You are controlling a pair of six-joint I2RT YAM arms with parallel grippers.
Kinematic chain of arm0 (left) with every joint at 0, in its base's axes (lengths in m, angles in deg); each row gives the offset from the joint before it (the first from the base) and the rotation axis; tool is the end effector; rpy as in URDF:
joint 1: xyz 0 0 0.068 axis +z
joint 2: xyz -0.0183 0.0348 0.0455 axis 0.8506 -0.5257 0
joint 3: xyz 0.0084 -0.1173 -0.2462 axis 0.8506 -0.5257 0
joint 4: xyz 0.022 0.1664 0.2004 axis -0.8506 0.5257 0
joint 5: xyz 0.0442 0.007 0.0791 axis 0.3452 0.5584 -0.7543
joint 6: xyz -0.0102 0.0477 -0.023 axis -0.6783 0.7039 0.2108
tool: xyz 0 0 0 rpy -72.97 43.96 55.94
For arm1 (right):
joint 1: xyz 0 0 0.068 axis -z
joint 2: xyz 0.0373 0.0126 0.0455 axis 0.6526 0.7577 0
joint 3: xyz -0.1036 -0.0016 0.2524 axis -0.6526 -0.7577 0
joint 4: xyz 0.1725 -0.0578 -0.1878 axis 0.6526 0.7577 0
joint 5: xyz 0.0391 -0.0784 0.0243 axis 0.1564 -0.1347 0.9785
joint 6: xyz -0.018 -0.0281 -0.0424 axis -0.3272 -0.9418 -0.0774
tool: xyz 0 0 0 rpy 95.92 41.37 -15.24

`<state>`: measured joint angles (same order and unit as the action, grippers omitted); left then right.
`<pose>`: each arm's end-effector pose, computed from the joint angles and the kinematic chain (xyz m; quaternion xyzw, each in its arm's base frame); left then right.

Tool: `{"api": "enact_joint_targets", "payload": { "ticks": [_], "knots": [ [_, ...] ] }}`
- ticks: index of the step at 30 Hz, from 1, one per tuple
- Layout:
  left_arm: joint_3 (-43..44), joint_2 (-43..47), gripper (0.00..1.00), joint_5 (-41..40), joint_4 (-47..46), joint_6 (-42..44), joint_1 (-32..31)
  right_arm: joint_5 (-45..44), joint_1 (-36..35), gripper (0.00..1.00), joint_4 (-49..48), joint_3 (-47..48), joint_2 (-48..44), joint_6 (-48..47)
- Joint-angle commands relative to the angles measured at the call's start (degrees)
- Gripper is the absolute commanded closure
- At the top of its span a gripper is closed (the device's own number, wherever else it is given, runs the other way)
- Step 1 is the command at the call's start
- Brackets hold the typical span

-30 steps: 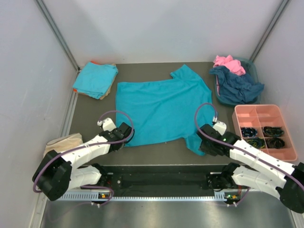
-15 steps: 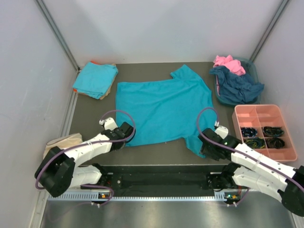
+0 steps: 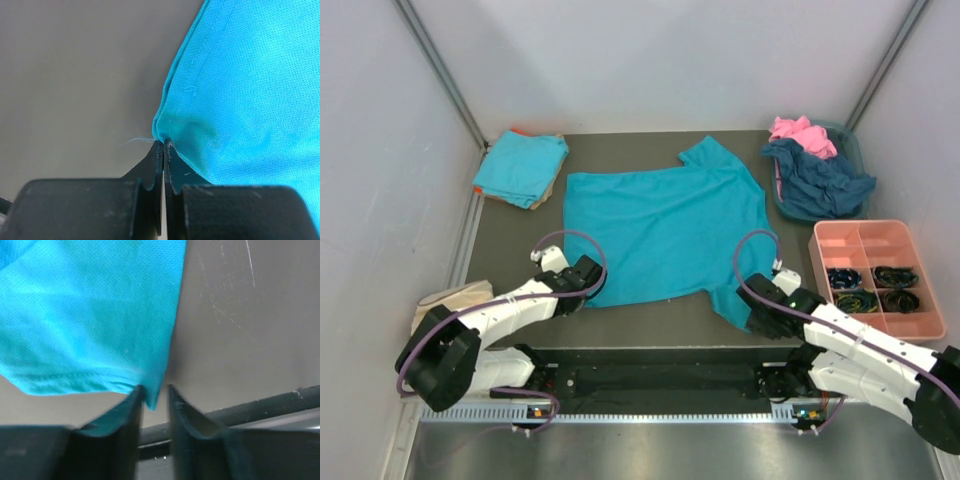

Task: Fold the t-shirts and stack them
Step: Fold the tshirt

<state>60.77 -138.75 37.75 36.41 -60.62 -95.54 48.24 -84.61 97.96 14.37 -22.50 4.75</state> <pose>0.1607 -0.0976 0.1541 -0.2746 0.9077 0.0688 0.3097 0.1026 0.0819 0.1650 0.1977 0.9544 0.0184 0.2228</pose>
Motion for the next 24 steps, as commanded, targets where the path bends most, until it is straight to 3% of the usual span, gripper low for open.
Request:
{"api": "enact_joint_targets", "payload": {
  "ticks": [1, 3, 4, 16, 24],
  "knots": [
    [0.9, -0.4, 1.0, 0.1, -1.7, -0.2, -0.1, -2.2, -0.8, 0.82, -2.0, -0.9, 0.7, 0.8],
    [0.8, -0.5, 1.0, 0.1, -1.9, -0.4, 0.0, -2.3, -0.8, 0.99, -2.2, -0.8, 1.3, 0.7],
    [0.7, -0.5, 1.0, -0.1, -1.8, -0.3, -0.1, -2.5, -0.9, 1.0, -2.0, -0.6, 1.4, 0.8],
    [3.0, 1.3, 1.0, -4.4, 0.3, -0.2, 0.0, -10.2, -0.7, 1.0, 1.4, 9.0, 2.6, -2.5],
    [5.5, 1.6, 1.0, -9.7, 1.4, 0.7, 0.2, -13.0, 3.7, 1.0, -4.1, 11.8, 6.3, -8.1]
  ]
}}
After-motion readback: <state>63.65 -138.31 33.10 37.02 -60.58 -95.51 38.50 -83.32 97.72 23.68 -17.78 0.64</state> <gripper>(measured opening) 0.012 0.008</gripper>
